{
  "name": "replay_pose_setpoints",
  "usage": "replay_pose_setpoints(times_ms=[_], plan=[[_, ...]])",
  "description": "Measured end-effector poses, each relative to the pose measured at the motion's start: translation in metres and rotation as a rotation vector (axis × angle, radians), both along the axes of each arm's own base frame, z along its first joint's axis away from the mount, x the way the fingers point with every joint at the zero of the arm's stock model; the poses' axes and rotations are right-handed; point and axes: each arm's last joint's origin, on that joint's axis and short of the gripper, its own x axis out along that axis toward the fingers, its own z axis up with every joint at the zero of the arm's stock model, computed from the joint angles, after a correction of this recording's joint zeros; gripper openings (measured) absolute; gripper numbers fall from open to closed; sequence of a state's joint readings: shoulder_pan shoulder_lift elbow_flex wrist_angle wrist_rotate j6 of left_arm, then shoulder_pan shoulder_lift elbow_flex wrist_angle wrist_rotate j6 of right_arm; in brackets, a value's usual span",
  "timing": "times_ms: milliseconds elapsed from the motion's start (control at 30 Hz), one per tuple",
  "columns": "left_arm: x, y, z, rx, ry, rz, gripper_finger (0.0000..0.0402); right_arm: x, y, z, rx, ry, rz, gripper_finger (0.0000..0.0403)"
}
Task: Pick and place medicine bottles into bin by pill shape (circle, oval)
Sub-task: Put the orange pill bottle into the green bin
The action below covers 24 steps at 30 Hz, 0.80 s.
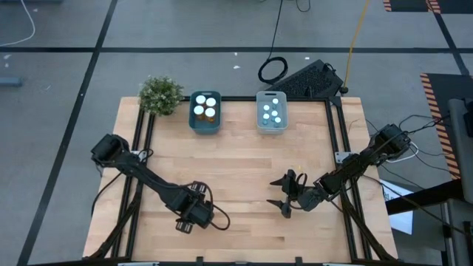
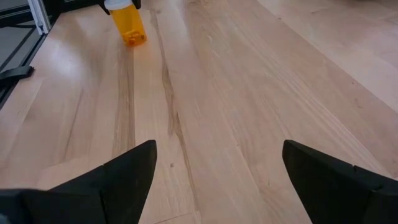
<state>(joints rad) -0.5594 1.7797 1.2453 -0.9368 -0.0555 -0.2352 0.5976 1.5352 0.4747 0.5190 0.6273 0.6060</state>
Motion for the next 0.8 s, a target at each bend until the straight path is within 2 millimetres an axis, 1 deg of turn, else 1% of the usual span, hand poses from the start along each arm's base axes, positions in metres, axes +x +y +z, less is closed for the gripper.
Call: replay_pose_setpoints(times_ms=[200, 300, 400, 567, 667, 800], plan=[[-0.003, 0.003, 0.012, -0.016, -0.031, -0.012, 0.0219, 0.000, 0.000, 0.000, 0.000, 0.000, 0.000, 0.0341], [-0.006, 0.008, 0.026, -0.018, -0.078, -0.026, 0.0219, 0.000, 0.000, 0.000, 0.000, 0.000, 0.000, 0.0341], [-0.010, 0.018, 0.041, -0.007, -0.126, -0.032, 0.0220, 0.000, 0.000, 0.000, 0.000, 0.000, 0.000, 0.0341], [-0.015, 0.045, 0.066, 0.021, -0.186, -0.007, 0.0220, 0.000, 0.000, 0.000, -0.003, 0.000, 0.001, 0.0341], [-0.017, 0.065, 0.080, 0.035, -0.224, 0.007, 0.0220, 0.000, 0.000, 0.000, -0.006, 0.000, 0.002, 0.0341], [-0.019, 0.098, 0.096, 0.053, -0.267, 0.036, 0.0220, 0.001, 0.000, 0.001, -0.014, -0.004, 0.007, 0.0341]])
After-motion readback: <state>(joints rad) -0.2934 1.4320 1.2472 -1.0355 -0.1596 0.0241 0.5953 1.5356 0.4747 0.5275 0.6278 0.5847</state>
